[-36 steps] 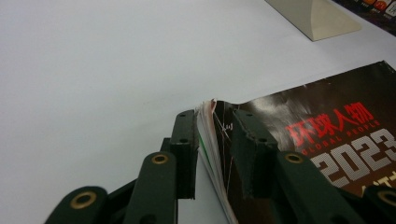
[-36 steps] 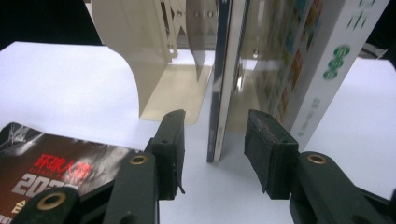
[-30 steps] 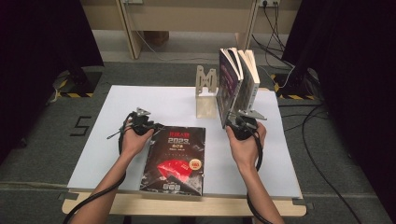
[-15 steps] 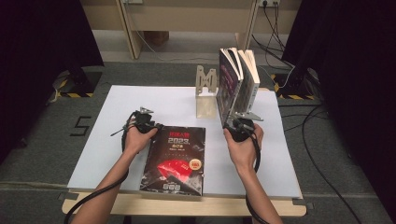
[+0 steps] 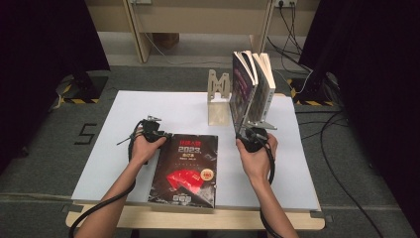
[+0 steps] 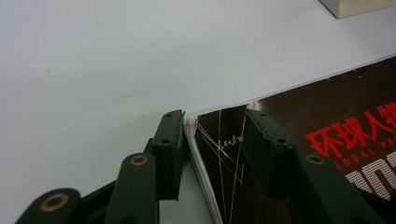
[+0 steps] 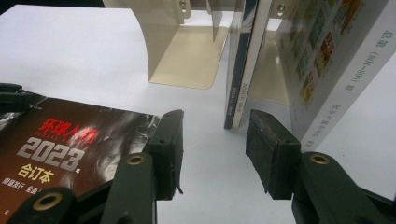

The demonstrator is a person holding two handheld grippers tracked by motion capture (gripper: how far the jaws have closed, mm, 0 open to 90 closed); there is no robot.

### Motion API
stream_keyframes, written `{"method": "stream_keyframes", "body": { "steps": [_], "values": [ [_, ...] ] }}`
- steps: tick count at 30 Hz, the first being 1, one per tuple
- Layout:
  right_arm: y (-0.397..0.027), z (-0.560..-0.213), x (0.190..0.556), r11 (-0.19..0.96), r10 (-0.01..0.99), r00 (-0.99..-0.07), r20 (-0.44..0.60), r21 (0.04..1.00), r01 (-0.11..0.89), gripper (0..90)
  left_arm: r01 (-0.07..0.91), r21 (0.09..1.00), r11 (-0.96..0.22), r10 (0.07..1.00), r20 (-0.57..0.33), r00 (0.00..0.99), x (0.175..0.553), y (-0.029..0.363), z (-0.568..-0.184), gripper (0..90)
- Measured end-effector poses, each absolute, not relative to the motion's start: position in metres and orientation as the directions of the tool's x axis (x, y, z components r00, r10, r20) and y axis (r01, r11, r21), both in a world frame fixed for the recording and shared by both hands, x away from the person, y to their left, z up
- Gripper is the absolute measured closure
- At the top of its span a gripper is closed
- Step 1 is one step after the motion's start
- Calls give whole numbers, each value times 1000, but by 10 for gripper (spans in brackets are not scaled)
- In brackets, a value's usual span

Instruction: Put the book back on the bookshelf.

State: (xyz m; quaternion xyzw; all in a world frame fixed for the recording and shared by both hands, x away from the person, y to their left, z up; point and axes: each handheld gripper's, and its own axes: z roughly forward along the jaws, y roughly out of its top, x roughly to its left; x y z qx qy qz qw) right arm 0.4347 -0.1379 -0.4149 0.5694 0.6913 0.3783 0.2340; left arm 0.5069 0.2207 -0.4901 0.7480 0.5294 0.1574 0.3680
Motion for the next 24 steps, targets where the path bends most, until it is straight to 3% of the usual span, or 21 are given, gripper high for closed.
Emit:
{"method": "stream_keyframes", "body": {
  "steps": [24],
  "values": [
    [-138, -424, 434, 66, 961, -251, 115, 786, 614, 569, 703, 704, -104, 930, -181, 319, 466, 211, -489, 631]
  ]
}}
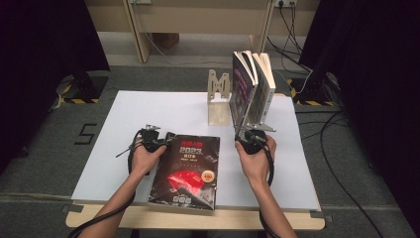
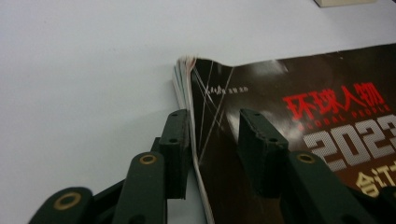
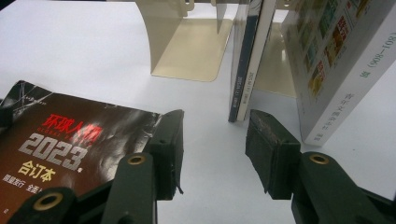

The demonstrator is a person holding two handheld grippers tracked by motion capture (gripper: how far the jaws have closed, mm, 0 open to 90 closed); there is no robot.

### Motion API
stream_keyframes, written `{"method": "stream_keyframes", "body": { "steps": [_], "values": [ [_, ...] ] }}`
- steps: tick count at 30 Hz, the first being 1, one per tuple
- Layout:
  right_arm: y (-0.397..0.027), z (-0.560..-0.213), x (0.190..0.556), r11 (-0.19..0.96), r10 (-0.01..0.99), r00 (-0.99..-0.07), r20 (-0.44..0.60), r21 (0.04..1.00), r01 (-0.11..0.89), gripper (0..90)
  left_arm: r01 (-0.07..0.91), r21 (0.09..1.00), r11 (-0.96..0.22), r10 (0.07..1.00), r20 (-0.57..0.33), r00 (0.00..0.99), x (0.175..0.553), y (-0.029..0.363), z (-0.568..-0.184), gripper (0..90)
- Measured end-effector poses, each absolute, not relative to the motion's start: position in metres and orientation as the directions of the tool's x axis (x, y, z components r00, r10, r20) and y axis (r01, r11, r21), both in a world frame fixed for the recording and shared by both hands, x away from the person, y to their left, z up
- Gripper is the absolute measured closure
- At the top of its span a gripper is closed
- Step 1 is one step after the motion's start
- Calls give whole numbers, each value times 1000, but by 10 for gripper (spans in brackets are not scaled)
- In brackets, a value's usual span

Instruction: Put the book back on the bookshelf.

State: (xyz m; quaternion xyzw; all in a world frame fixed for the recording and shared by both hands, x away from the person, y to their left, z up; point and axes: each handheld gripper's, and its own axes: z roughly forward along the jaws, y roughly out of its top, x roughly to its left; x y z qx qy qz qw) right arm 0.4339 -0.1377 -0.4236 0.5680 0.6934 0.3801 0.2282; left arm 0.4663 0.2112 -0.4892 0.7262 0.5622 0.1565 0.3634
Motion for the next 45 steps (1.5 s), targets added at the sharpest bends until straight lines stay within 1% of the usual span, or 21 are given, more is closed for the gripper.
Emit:
{"method": "stream_keyframes", "body": {
  "steps": [4, 7, 17, 23, 38, 45],
  "values": [
    [-138, -425, 434, 72, 961, -254, 112, 785, 615, 569, 710, 696, -103, 926, -194, 325, 459, 211, -489, 631],
    [-137, -425, 434, 61, 961, -247, 121, 782, 620, 570, 709, 697, -111, 925, -188, 329, 456, 210, -488, 631],
    [-141, -430, 434, 72, 961, -252, 118, 771, 633, 570, 716, 684, -142, 902, -208, 377, 435, 200, -487, 631],
    [-142, -435, 434, 63, 960, -246, 133, 755, 653, 570, 707, 687, -165, 896, -195, 399, 429, 192, -487, 625],
    [-147, -453, 442, 61, 954, -243, 177, 677, 733, 568, 685, 687, -243, 853, -185, 489, 415, 162, -486, 612],
    [-147, -461, 445, 60, 947, -240, 213, 617, 785, 567, 679, 686, -262, 841, -184, 510, 409, 157, -486, 611]
  ]
}}
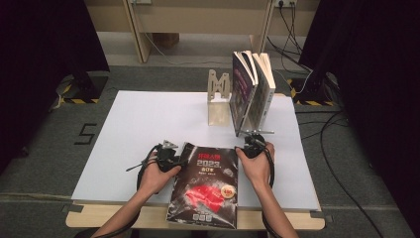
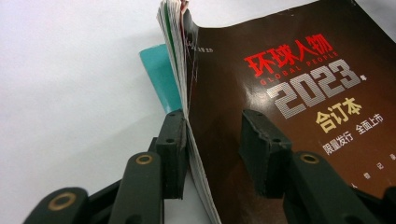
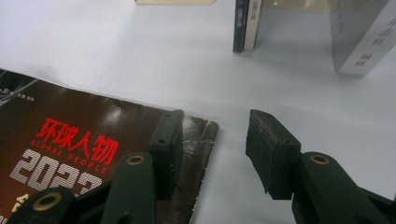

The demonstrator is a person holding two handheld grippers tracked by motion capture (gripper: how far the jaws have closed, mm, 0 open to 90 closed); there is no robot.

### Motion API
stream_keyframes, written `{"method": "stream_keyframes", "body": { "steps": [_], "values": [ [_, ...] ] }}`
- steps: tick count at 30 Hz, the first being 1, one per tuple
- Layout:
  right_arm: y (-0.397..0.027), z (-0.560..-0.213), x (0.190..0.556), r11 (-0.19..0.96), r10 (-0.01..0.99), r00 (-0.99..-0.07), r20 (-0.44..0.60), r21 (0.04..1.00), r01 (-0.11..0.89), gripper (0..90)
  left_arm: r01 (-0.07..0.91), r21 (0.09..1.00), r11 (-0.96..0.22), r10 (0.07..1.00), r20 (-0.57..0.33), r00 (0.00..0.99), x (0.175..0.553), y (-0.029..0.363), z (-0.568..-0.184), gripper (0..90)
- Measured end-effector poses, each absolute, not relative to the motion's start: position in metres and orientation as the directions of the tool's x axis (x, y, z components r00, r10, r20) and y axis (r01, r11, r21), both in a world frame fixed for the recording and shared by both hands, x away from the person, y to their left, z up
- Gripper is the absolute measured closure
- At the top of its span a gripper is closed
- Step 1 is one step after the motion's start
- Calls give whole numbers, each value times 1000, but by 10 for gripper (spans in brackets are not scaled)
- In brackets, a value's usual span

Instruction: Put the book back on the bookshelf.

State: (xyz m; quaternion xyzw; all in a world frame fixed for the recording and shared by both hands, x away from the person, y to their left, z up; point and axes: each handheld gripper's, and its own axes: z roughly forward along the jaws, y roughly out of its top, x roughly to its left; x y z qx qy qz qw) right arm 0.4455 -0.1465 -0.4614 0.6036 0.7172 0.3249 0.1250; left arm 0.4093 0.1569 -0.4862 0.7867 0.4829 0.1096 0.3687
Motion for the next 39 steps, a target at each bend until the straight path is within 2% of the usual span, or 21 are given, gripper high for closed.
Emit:
{"method": "stream_keyframes", "body": {
  "steps": [11, 39],
  "values": [
    [-146, -472, 454, 63, 943, -232, 238, 558, 827, 558, 672, 685, -282, 828, -180, 531, 404, 153, -486, 604],
    [-143, -470, 458, 28, 914, -240, 326, 539, 842, 531, 666, 688, -290, 825, -172, 538, 402, 153, -486, 600]
  ]
}}
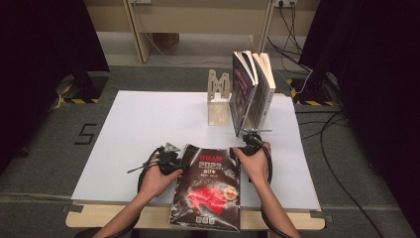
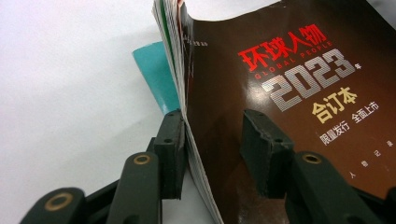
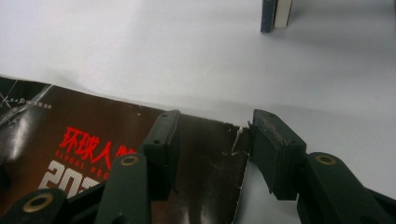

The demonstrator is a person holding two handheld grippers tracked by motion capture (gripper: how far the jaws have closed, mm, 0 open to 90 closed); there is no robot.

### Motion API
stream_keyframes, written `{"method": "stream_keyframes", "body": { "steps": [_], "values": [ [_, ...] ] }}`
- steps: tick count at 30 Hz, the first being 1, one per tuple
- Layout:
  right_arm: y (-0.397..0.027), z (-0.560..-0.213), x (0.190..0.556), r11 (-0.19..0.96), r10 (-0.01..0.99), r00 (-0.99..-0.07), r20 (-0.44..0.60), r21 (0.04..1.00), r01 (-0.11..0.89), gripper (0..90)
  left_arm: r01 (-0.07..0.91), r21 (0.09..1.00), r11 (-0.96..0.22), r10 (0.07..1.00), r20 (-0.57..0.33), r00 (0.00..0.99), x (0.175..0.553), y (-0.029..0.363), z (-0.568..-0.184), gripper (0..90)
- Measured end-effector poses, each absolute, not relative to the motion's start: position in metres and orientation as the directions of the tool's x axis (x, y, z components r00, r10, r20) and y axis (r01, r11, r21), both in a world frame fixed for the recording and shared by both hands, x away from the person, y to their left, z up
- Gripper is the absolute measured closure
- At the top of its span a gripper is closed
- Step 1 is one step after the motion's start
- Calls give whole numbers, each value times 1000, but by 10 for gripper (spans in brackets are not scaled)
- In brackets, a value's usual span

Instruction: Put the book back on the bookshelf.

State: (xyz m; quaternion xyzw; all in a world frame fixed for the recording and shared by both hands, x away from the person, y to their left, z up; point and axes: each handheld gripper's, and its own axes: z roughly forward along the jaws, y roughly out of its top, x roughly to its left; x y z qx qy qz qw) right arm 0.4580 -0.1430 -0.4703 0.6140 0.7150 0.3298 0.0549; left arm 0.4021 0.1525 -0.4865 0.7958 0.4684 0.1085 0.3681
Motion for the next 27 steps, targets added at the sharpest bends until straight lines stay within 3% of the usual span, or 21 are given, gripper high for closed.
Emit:
{"method": "stream_keyframes", "body": {
  "steps": [27],
  "values": [
    [-146, -470, 445, 9, 898, -222, 381, 488, 873, 560, 659, 693, -293, 824, -166, 541, 401, 153, -487, 599]
  ]
}}
